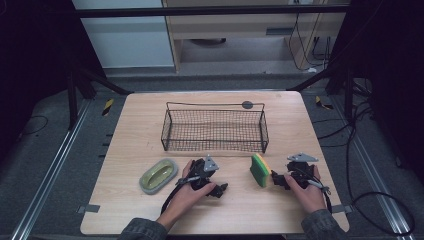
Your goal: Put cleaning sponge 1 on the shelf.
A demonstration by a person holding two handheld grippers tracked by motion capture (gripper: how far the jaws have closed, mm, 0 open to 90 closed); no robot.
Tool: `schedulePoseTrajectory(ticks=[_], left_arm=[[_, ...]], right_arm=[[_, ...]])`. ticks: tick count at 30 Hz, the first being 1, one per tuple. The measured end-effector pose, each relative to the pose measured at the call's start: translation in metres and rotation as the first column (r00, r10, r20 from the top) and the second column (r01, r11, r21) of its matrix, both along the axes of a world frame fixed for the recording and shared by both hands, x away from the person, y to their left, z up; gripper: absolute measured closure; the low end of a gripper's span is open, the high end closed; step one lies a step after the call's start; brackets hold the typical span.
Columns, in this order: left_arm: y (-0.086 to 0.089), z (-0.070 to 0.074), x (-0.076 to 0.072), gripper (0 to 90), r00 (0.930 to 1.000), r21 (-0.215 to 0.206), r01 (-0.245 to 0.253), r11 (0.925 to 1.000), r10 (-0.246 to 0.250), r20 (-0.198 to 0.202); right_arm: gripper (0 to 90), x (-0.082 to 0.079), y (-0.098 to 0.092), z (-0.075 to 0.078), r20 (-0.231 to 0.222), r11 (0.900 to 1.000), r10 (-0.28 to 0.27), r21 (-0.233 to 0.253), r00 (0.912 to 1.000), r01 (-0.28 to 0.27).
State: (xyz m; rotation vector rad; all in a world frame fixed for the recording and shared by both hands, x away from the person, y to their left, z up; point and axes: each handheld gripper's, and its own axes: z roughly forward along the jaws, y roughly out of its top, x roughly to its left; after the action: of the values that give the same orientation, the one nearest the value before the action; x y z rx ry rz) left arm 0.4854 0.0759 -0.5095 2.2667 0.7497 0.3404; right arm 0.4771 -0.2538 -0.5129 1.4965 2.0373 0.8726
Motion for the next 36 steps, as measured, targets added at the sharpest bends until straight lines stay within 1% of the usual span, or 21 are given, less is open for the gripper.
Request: schedulePoseTrajectory(ticks=[6, 10, 11, 13, 15, 17, 18, 20, 21, 22, 23, 25, 26, 27, 28, 29, 30, 32, 33, 35, 36], left_arm=[[-0.002, 0.011, -0.001, 5.0, 0.9996, 0.028, 0.022, 0.9994, -0.022, 0.015], [-0.002, 0.033, 0.003, 5.5, 0.9985, 0.067, 0.047, 0.9966, -0.049, 0.024], [-0.002, 0.033, 0.003, 5.7, 0.9985, 0.067, 0.047, 0.9966, -0.049, 0.024], [0.002, 0.055, 0.005, 5.7, 0.9985, 0.092, 0.041, 0.9949, -0.044, 0.031], [0.008, 0.068, 0.007, 5.7, 0.9985, 0.139, 0.028, 0.9899, -0.034, 0.042], [0.013, 0.074, 0.008, 5.5, 0.9988, 0.153, 0.022, 0.9879, -0.029, 0.04], [0.023, 0.083, 0.011, 5.4, 0.999, 0.189, 0.01, 0.982, -0.018, 0.041], [0.032, 0.089, 0.012, 5.3, 0.9982, 0.232, 0.0, 0.9727, -0.014, 0.059], [0.032, 0.089, 0.012, 5.4, 0.9982, 0.232, 0.0, 0.9727, -0.014, 0.059], [0.04, 0.094, 0.012, 5.4, 0.9964, 0.262, -0.015, 0.9649, -0.007, 0.084], [0.04, 0.094, 0.012, 5.5, 0.9964, 0.262, -0.015, 0.9649, -0.007, 0.084], [0.051, 0.098, 0.012, 5.3, 0.9969, 0.26, -0.029, 0.9652, 0.009, 0.079], [0.054, 0.099, 0.013, 4.5, 0.9968, 0.273, -0.037, 0.9614, 0.017, 0.078], [0.054, 0.099, 0.013, 3.6, 0.9968, 0.273, -0.037, 0.9614, 0.017, 0.078], [0.06, 0.1, 0.015, 3.8, 0.9965, 0.308, -0.056, 0.9496, 0.034, 0.077], [0.06, 0.1, 0.015, 4.1, 0.9965, 0.308, -0.056, 0.9496, 0.034, 0.077], [0.067, 0.103, 0.015, 4.3, 0.9948, 0.315, -0.078, 0.946, 0.053, 0.087], [0.072, 0.104, 0.015, 4.4, 0.9944, 0.313, -0.088, 0.9457, 0.066, 0.082], [0.079, 0.106, 0.015, 4.3, 0.9958, 0.306, -0.084, 0.9483, 0.07, 0.059], [0.082, 0.107, 0.014, 4.3, 0.9962, 0.308, -0.084, 0.9476, 0.072, 0.05], [0.089, 0.11, 0.013, 4.3, 0.9958, 0.321, -0.088, 0.9431, 0.075, 0.051]], right_arm=[[0.4, 0.0, 0.0, 0.0, 0.0, 1.0, 0.002, -0.001, 1.0, -0.002], [0.4, 0.002, 0.0, 0.0, 0.0, 1.0, 0.004, 0.002, 1.0, -0.004], [0.4, 0.002, 0.0, 0.0, 0.0, 1.0, 0.004, 0.002, 1.0, -0.004], [0.4, 0.002, -0.001, 0.0, -0.002, 1.0, 0.008, -0.002, 1.0, -0.008], [0.4, 0.001, -0.001, 0.0, 0.0, 1.0, 0.008, 0.0, 1.0, -0.008], [0.4, 0.001, -0.001, 0.0, -0.001, 1.0, 0.007, 0.0, 1.0, -0.007], [0.5, 0.001, -0.002, 0.0, 0.001, 1.0, 0.011, -0.002, 0.9999, -0.011], [0.4, 0.001, -0.002, 0.0, 0.0, 1.0, 0.011, -0.002, 0.9999, -0.011], [0.4, 0.001, -0.002, 0.0, 0.0, 1.0, 0.011, -0.003, 0.9999, -0.011], [0.4, 0.001, -0.002, 0.0, 0.001, 1.0, 0.012, -0.003, 0.9999, -0.012], [0.4, 0.001, -0.002, 0.0, 0.001, 1.0, 0.012, -0.003, 0.9999, -0.012], [0.4, 0.001, -0.001, 0.0, 0.0, 1.0, 0.006, 0.002, 1.0, -0.006], [0.4, 0.001, -0.001, 0.0, 0.0, 1.0, 0.005, 0.0, 1.0, -0.005], [0.4, 0.001, -0.001, 0.0, 0.0, 1.0, 0.005, -0.001, 1.0, -0.005], [0.4, 0.001, -0.001, 0.0, 0.0, 1.0, 0.005, -0.001, 1.0, -0.005], [0.4, 0.001, -0.001, 0.0, 0.0, 1.0, 0.005, -0.001, 1.0, -0.005], [0.4, 0.001, -0.001, 0.0, -0.001, 1.0, 0.004, 0.0, 1.0, -0.004], [0.4, 0.001, -0.001, 0.0, -0.001, 1.0, 0.003, 0.002, 1.0, -0.003], [0.4, 0.001, -0.001, 0.0, 0.001, 1.0, 0.005, 0.001, 1.0, -0.005], [0.4, 0.0, -0.002, 0.0, 0.001, 1.0, 0.005, 0.003, 1.0, -0.005], [0.4, 0.0, -0.002, 0.0, 0.0, 1.0, 0.006, 0.003, 1.0, -0.006]])
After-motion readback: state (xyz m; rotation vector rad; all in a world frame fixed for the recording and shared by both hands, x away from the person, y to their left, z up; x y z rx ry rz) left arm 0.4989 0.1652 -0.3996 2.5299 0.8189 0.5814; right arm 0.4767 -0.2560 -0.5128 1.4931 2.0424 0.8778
